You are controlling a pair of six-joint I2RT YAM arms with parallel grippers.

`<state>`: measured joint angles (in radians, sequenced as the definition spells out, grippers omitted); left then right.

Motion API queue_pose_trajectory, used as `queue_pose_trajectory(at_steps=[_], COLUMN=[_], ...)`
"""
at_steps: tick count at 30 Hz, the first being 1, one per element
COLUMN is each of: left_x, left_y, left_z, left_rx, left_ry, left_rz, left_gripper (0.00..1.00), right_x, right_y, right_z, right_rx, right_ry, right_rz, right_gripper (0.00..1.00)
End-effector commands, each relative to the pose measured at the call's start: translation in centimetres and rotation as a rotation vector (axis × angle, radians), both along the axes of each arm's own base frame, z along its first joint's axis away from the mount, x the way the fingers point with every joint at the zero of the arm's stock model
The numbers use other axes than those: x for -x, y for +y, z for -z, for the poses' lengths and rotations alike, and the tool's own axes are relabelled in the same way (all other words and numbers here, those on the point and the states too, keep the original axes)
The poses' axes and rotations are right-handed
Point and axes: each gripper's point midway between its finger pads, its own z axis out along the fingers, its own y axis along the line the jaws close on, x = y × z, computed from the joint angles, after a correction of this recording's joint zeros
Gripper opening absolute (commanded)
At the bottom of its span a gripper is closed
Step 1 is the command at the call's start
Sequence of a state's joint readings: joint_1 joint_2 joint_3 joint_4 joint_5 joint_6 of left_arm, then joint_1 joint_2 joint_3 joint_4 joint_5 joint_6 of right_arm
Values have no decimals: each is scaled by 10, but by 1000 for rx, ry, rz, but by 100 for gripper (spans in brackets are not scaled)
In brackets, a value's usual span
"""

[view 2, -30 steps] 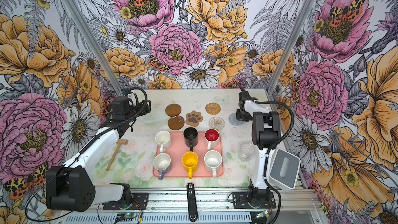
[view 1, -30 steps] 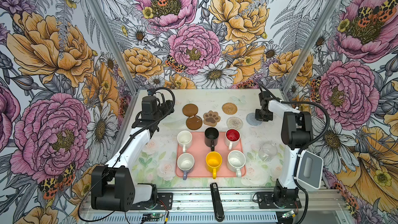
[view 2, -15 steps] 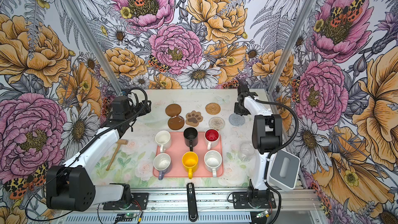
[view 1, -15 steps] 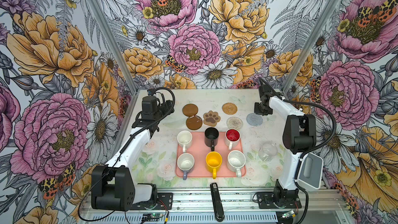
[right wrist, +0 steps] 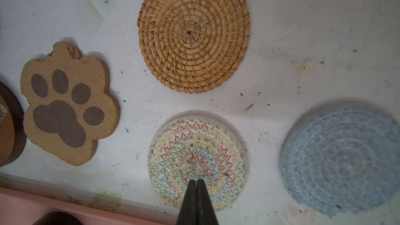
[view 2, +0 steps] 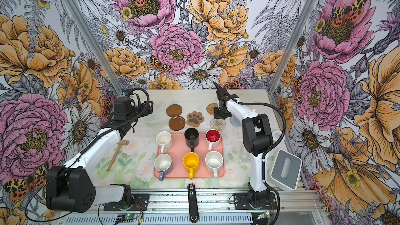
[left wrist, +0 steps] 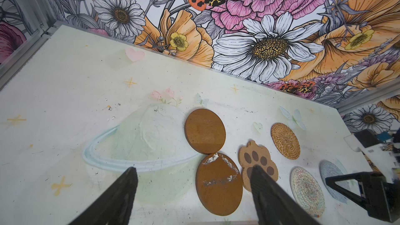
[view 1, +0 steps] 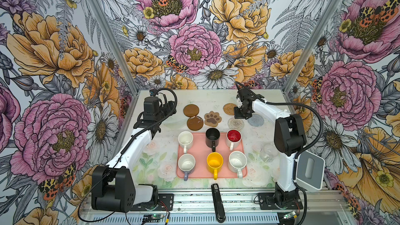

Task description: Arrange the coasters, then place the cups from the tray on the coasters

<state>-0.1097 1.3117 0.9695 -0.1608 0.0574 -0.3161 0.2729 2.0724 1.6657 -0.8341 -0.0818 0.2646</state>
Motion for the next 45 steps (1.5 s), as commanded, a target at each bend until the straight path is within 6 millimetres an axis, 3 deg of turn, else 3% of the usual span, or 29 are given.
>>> queue_pose_trajectory(at_steps=[1, 9, 15, 30, 39, 45], left_x=[2, 2, 3, 6, 6, 7], left_y=[-4, -4, -5, -5, -5, -4], left_z=[-5, -4, -4, -2, -2, -3], left_rx=[10, 6, 5, -6, -8, -10], left_ry=[-5, -2, -3, 5, 6, 3], left_rz=[1, 2, 5, 5, 5, 4], left_gripper=[83, 83, 83, 83, 83, 83], right_x=[3, 11, 9, -22, -44, -47], right_y=[11, 3, -21, -60, -62, -63], right_z=[16, 44, 64, 58, 51, 50], right_rx=[-36, 14, 61, 46, 7, -15], right_ry=[50, 107, 142, 103, 68, 68], right_rz=[-13, 20, 91, 198, 202, 213], right_gripper=[0, 0, 0, 0, 0, 0])
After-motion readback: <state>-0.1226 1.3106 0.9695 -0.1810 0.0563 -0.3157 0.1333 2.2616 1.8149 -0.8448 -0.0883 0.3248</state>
